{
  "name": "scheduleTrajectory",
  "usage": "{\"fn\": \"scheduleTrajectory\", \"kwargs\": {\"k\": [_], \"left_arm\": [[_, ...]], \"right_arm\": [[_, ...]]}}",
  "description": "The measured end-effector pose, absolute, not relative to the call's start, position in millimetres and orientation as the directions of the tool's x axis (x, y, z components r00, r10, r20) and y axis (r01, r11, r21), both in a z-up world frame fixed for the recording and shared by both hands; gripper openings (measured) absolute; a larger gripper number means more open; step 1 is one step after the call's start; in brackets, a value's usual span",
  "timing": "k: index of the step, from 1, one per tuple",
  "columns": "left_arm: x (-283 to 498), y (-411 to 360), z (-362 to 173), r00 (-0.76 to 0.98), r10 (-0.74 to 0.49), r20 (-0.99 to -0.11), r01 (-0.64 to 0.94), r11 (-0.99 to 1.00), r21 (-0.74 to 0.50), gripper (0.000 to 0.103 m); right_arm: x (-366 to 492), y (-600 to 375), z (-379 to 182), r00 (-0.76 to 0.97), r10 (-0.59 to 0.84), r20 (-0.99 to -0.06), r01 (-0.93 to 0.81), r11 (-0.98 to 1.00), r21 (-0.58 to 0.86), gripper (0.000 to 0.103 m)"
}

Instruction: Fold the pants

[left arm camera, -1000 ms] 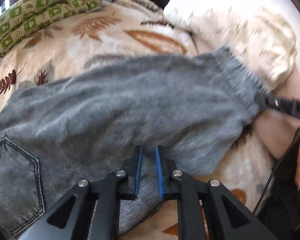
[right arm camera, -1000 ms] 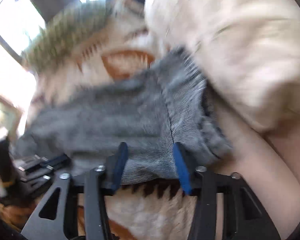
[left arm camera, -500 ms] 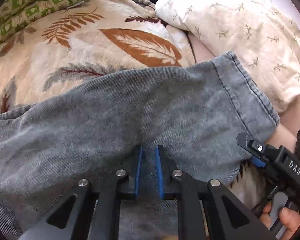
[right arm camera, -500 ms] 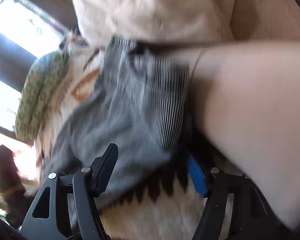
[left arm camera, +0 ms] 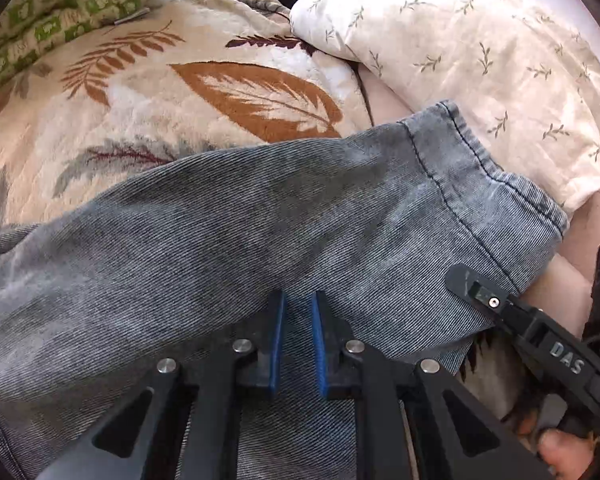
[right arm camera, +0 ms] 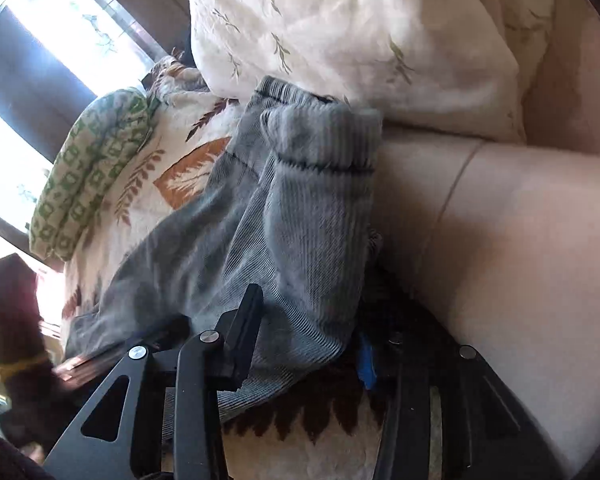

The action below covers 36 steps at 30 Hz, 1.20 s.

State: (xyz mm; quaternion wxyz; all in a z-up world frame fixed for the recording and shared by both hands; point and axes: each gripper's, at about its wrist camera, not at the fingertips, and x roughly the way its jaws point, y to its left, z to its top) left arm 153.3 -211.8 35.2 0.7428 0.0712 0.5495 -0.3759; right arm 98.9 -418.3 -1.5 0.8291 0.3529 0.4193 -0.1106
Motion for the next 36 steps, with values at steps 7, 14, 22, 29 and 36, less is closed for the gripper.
{"fn": "scheduleTrajectory", "kwargs": {"k": [7, 14, 22, 29, 36], "left_arm": [[170.9, -154.5, 64.6, 0.09, -0.568, -0.818, 0.526, 0.725, -0.445, 0.015], [190.8, -45.2, 77.6, 0.12, -0.6, -0.791, 0.385, 0.762, -0.52, 0.031], [192.3, 26.1, 60.7, 0.179, -0.632, -0.754, 0.251, 0.77, -0.586, 0.047], [186.7, 38.3, 71.5, 0.283, -0.651, -0.704, 0.236, 0.759, -0.607, 0.056], [209.6, -20.4, 80.9, 0.251, -0.58, -0.775, 0.351, 0.801, -0.485, 0.058]], "right_arm": [[106.7, -388.9, 45.8, 0.707, 0.085, -0.702, 0.27, 0.885, 0.379, 0.02], [117.3, -292.5, 85.7, 0.757, 0.205, -0.621, -0.131, 0.978, 0.163, 0.02], [108.8, -171.0, 38.6, 0.679, 0.214, -0.702, -0.459, 0.87, -0.18, 0.027], [97.2, -149.1, 24.5, 0.702, 0.186, -0.687, -0.516, 0.798, -0.311, 0.046], [89.6, -159.7, 39.7, 0.644, 0.31, -0.699, -0.579, 0.795, -0.181, 0.041]]}}
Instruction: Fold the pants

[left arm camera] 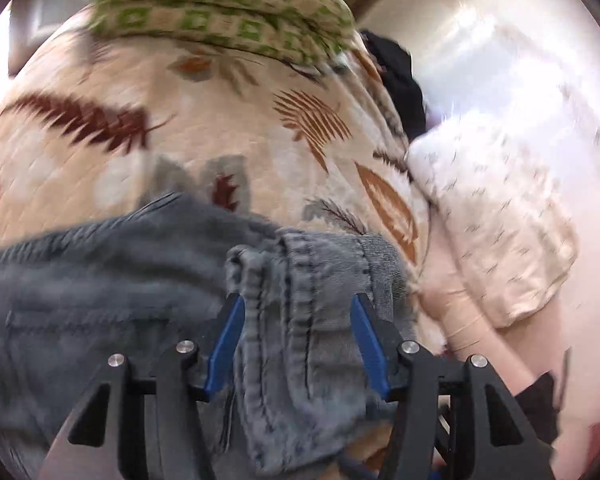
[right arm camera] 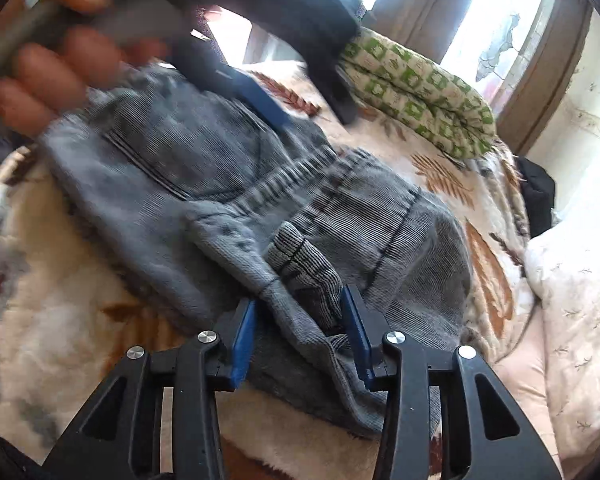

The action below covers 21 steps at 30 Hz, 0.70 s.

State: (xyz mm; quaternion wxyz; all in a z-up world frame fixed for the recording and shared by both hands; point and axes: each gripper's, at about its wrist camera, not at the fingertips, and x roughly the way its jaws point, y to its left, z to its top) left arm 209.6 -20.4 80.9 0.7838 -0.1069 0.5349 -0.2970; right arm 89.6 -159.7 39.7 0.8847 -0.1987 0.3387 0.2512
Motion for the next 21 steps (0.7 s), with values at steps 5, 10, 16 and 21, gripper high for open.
{"fn": "scheduleTrajectory", "kwargs": {"k": [5, 10, 16, 21], "left_arm": [[241.4, -47.8, 65.2, 0.224, -0.519, -0.825, 0.337, 0.836, -0.434, 0.058], [248.7, -64.0, 55.2, 0.208, -0.497, -0.843, 0.361, 0.84, -0.406, 0.045], [236.7, -50.9, 59.4, 0.288, -0.48, -0.829, 0.369, 0.854, -0.367, 0.017], [225.0, -24.5, 81.9, 0.343, -0.511, -0.788, 0.34, 0.85, -0.403, 0.013]], "right_arm": [[89.0, -182.9, 59.7, 0.582, 0.41, -0.703, -0.603, 0.797, -0.034, 0.04], [117.9, -217.2, 65.9, 0.605, 0.369, -0.706, -0.538, 0.843, -0.02, 0.05], [122.9, -210.1, 55.6, 0.556, 0.388, -0.735, -0.593, 0.804, -0.024, 0.05], [121.6, -191.3, 47.9, 0.502, 0.423, -0.755, -0.636, 0.771, 0.008, 0.029]]}}
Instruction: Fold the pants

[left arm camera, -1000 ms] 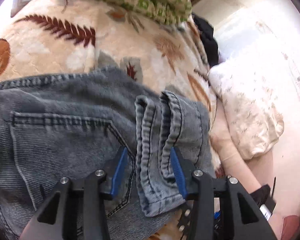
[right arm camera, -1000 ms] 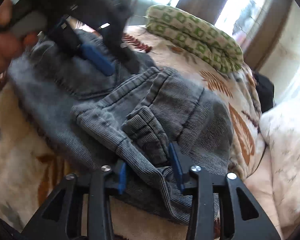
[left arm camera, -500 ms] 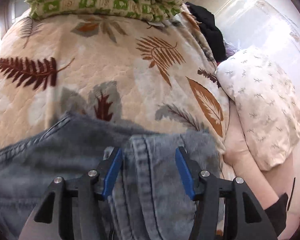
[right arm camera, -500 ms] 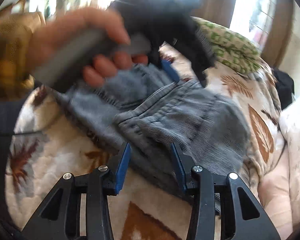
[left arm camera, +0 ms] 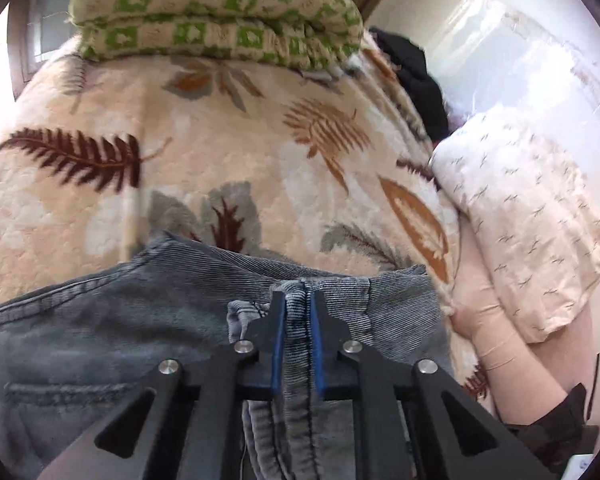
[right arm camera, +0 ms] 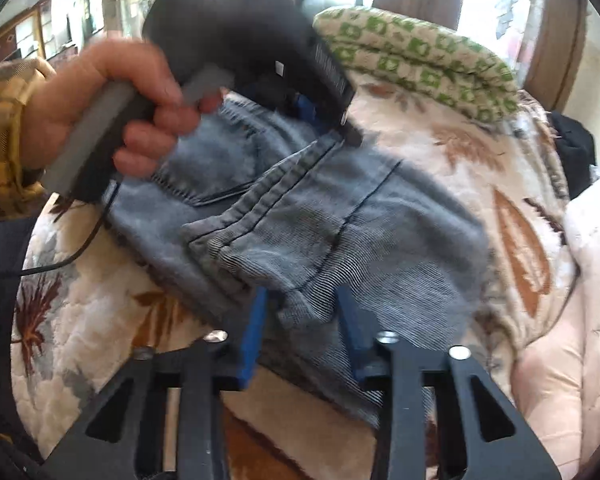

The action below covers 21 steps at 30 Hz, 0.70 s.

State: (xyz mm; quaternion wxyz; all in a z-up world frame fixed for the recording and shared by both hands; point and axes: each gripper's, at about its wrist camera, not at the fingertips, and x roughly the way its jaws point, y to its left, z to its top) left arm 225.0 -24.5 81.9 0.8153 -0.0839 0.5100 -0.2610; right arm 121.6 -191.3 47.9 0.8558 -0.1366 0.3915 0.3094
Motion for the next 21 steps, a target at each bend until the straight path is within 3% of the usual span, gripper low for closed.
{"fn": "scheduleTrajectory", "kwargs": {"k": [4, 7, 9, 11, 13, 15, 19, 21], "left_arm": [[223.9, -18.6, 83.9, 0.355, -0.477, -0.804, 0.324, 0.869, -0.373, 0.013], [235.2, -33.8, 47.7, 0.264, -0.402, -0.877, 0.315, 0.895, -0.315, 0.016], [231.5, -36.9, 44.6, 0.301, -0.396, -0.868, 0.335, 0.896, -0.293, 0.017], [226.8, -35.0, 51.7, 0.308, -0.422, -0.853, 0.356, 0.882, -0.308, 0.022], [222.2, -27.8, 61.0, 0.321, -0.423, -0.847, 0.355, 0.883, -0.306, 0.032], [213.7, -14.8, 77.9, 0.366, -0.434, -0.823, 0.358, 0.882, -0.306, 0.036], [202.3, 1.4, 96.2, 0.405, -0.456, -0.793, 0.36, 0.876, -0.32, 0.037], [199.9, -4.0, 96.3, 0.388, -0.462, -0.797, 0.379, 0.869, -0.319, 0.037]], "right_arm": [[126.5, -192.3, 48.3, 0.48, 0.468, -0.742, -0.629, 0.773, 0.081, 0.029], [135.3, -189.8, 24.3, 0.441, 0.411, -0.798, -0.61, 0.79, 0.069, 0.033], [134.5, -191.4, 20.1, 0.441, 0.405, -0.801, -0.602, 0.795, 0.07, 0.035], [131.8, -193.8, 31.3, 0.438, 0.425, -0.792, -0.597, 0.796, 0.097, 0.047], [123.0, -195.7, 50.2, 0.466, 0.455, -0.759, -0.598, 0.794, 0.11, 0.048], [115.7, -198.3, 68.5, 0.496, 0.5, -0.71, -0.601, 0.788, 0.134, 0.05], [116.8, -195.9, 92.6, 0.54, 0.574, -0.615, -0.588, 0.781, 0.213, 0.05], [127.4, -188.7, 87.2, 0.541, 0.574, -0.615, -0.564, 0.79, 0.242, 0.048]]}}
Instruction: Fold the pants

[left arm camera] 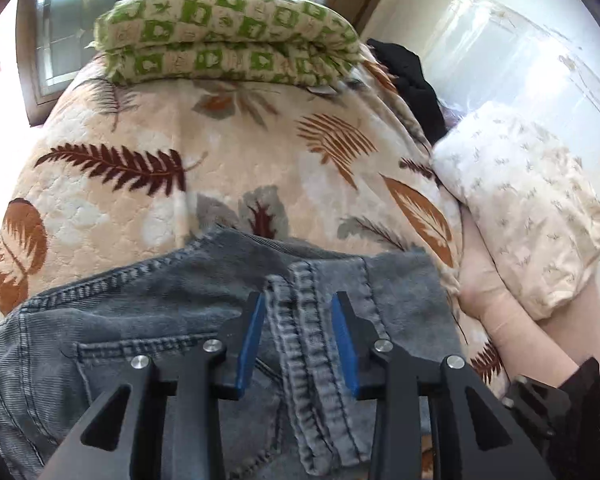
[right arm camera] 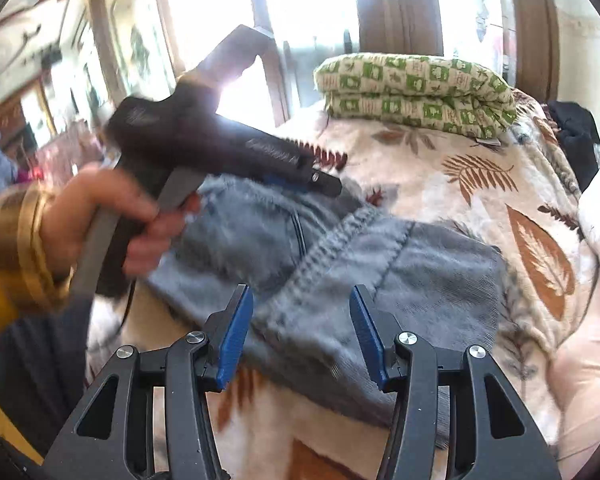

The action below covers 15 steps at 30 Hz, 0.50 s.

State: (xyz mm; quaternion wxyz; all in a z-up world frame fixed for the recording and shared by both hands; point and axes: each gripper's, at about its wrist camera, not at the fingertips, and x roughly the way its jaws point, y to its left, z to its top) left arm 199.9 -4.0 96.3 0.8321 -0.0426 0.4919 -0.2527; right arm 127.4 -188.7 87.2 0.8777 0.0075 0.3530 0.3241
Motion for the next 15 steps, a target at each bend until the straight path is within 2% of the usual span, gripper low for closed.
{"fn": "scheduleTrajectory", "kwargs": {"k": [2, 5, 7, 8, 12, 15], "left_arm": [[197.5, -15.3, 88.2, 0.366, -0.456, -0.811, 0.398, 0.865, -0.307, 0.037], [195.1, -35.6, 64.8, 0.317, -0.445, -0.838, 0.416, 0.859, -0.299, 0.037], [192.2, -44.9, 43.2, 0.286, -0.414, -0.864, 0.414, 0.867, -0.278, 0.037], [190.1, -47.1, 33.7, 0.293, -0.398, -0.869, 0.41, 0.873, -0.262, 0.037], [182.7, -47.4, 35.0, 0.337, -0.404, -0.851, 0.425, 0.871, -0.245, 0.037], [183.4, -36.0, 45.6, 0.295, -0.431, -0.853, 0.408, 0.864, -0.295, 0.038]], "right_arm": [[135.7, -181.7, 76.0, 0.521, 0.575, -0.631, -0.55, 0.791, 0.267, 0.034], [138.3, -165.8, 45.6, 0.467, 0.553, -0.69, -0.53, 0.8, 0.282, 0.027], [134.5, -160.6, 26.4, 0.45, 0.532, -0.717, -0.527, 0.807, 0.269, 0.027], [129.9, -161.7, 21.5, 0.467, 0.537, -0.703, -0.528, 0.807, 0.265, 0.027], [128.9, -162.9, 21.8, 0.476, 0.543, -0.692, -0.531, 0.805, 0.265, 0.028], [128.3, -164.2, 29.4, 0.463, 0.547, -0.697, -0.521, 0.805, 0.285, 0.039]]}}
